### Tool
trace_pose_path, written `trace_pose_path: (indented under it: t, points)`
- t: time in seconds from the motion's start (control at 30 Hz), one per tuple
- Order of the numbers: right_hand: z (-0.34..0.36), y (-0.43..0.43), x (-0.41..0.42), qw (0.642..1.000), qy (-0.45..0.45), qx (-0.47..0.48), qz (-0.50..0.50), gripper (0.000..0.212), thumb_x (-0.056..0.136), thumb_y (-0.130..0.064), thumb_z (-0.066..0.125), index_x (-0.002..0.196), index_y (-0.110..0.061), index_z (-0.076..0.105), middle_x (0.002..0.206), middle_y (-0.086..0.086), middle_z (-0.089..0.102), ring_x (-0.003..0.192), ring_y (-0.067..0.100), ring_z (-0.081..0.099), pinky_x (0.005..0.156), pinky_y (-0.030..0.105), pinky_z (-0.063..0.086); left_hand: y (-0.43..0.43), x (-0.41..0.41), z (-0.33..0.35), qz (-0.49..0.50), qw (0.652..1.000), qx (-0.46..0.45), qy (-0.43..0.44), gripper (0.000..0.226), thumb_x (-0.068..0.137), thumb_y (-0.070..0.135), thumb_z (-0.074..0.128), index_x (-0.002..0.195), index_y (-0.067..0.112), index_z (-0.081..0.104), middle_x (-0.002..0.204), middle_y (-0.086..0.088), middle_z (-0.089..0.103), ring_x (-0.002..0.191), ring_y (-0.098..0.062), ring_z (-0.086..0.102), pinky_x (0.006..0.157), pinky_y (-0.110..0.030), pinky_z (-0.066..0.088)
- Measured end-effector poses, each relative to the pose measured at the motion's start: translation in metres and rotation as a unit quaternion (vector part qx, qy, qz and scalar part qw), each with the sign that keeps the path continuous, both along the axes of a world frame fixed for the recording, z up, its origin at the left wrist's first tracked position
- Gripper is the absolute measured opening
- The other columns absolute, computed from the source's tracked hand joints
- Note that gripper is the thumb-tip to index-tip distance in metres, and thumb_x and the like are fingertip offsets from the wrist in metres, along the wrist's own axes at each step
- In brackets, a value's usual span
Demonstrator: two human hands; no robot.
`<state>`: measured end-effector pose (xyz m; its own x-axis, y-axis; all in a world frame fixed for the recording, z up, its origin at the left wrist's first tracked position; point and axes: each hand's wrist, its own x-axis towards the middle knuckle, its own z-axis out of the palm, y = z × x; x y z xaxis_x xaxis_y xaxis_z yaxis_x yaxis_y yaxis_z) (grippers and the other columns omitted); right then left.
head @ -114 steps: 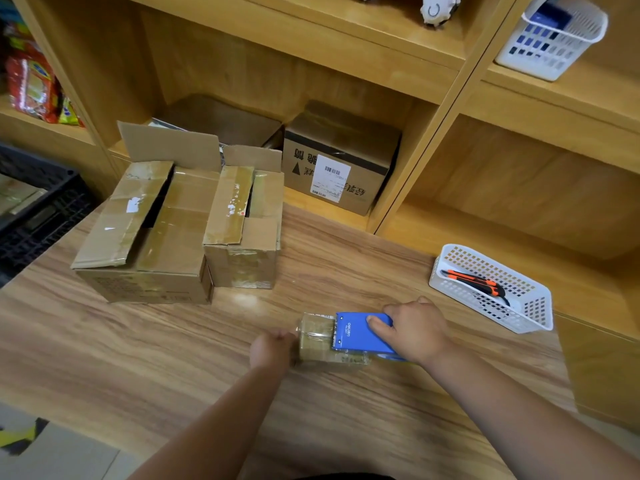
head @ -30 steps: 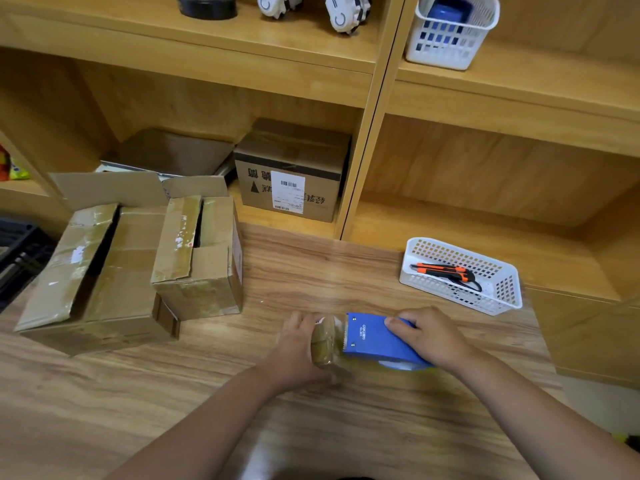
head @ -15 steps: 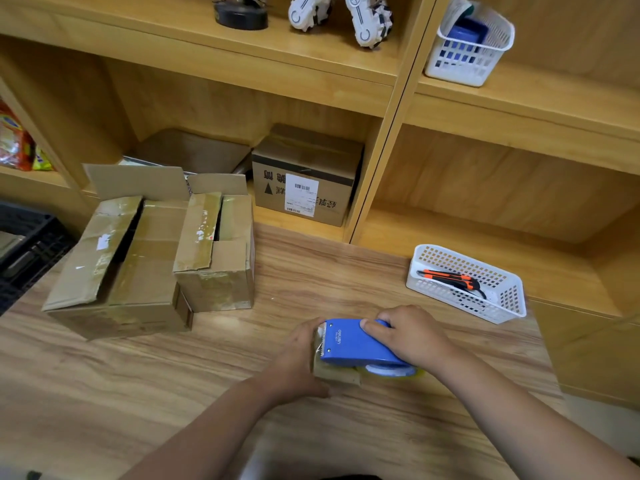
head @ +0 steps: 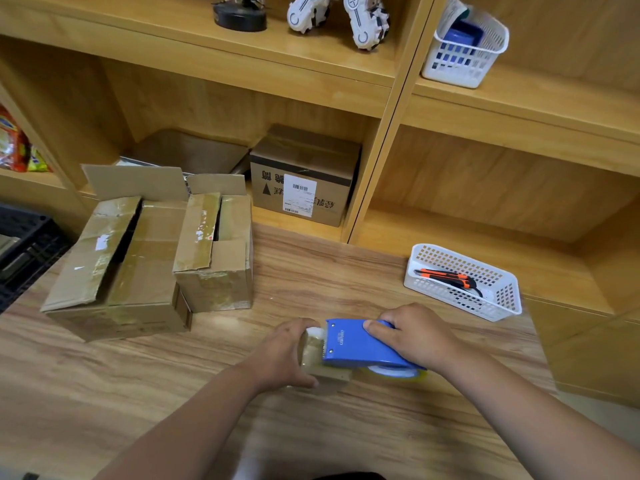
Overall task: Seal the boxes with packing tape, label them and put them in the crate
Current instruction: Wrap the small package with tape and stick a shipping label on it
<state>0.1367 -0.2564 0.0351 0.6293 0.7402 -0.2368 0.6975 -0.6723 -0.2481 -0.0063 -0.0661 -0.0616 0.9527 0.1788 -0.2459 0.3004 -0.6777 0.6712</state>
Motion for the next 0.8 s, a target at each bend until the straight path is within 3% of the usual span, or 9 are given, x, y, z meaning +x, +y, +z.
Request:
trace_pose_path:
  t: [0.1,0.3,0.43,0.53,0.67,0.73,0.8]
  points:
    - [-0.001,-0.026,0.015,1.000,-0.006,-0.019,-0.020,0.050,0.091,-0.057,0.043,0.071,-0.016,0.062,0.067,0.001,0.062,0.067,0.015,0.055,0.060,0.032,0.038,0.008,-0.006,-0.004,0.006,1.000,-0.009,-0.001,0.102,0.052,0.038,0.088,0.138,0.026,0.034,0.139,0.010,0.039,0.129,-0.008,0.037,0.102,-0.011,0.025]
    - [-0.007,-0.051,0.023,0.999,0.014,-0.012,-0.046,0.049,0.090,-0.056,0.046,0.068,-0.015,0.060,0.057,-0.004,0.056,0.060,0.009,0.051,0.059,0.032,0.040,0.004,0.000,-0.005,-0.010,1.000,-0.005,0.001,0.103,0.053,0.041,0.087,0.140,0.028,0.032,0.142,0.011,0.036,0.129,-0.006,0.035,0.105,-0.014,0.026]
    - [-0.013,-0.050,0.023,0.999,-0.007,-0.028,-0.031,0.053,0.091,-0.059,0.042,0.064,-0.015,0.054,0.059,-0.002,0.054,0.071,0.016,0.051,0.053,0.027,0.029,0.005,-0.001,-0.007,-0.013,1.000,-0.011,0.004,0.104,0.051,0.040,0.088,0.139,0.029,0.033,0.141,0.011,0.038,0.127,-0.005,0.036,0.107,-0.018,0.030]
    - [-0.020,-0.048,0.020,0.998,-0.014,-0.056,-0.026,0.052,0.092,-0.059,0.039,0.061,-0.018,0.048,0.061,-0.003,0.053,0.080,0.019,0.050,0.061,0.028,0.035,0.004,-0.001,-0.006,-0.018,1.000,-0.016,0.001,0.105,0.051,0.040,0.088,0.139,0.029,0.032,0.140,0.012,0.038,0.127,-0.004,0.037,0.107,-0.019,0.031]
    - [-0.032,-0.044,0.016,0.997,-0.014,-0.074,-0.015,0.051,0.092,-0.061,0.035,0.061,-0.021,0.045,0.061,-0.003,0.052,0.076,0.019,0.049,0.065,0.027,0.033,0.002,-0.001,-0.003,-0.020,1.000,-0.012,0.003,0.104,0.054,0.039,0.087,0.140,0.029,0.030,0.141,0.011,0.036,0.128,-0.004,0.035,0.105,-0.014,0.028]
    - [-0.039,-0.041,0.013,0.997,-0.015,-0.080,-0.013,0.050,0.092,-0.061,0.034,0.063,-0.023,0.046,0.061,-0.003,0.052,0.078,0.019,0.047,0.072,0.028,0.033,0.000,-0.001,0.001,-0.024,1.000,0.006,0.007,0.103,0.056,0.039,0.085,0.142,0.027,0.028,0.142,0.009,0.035,0.129,-0.006,0.033,0.105,-0.014,0.025]
    - [-0.042,-0.039,0.010,0.997,-0.010,-0.073,-0.025,0.049,0.092,-0.061,0.035,0.061,-0.025,0.043,0.059,-0.004,0.050,0.082,0.018,0.045,0.071,0.029,0.033,-0.003,0.000,0.007,-0.041,0.996,0.082,0.001,0.100,0.061,0.041,0.079,0.143,0.024,0.025,0.141,0.006,0.031,0.133,-0.011,0.026,0.111,-0.019,0.019]
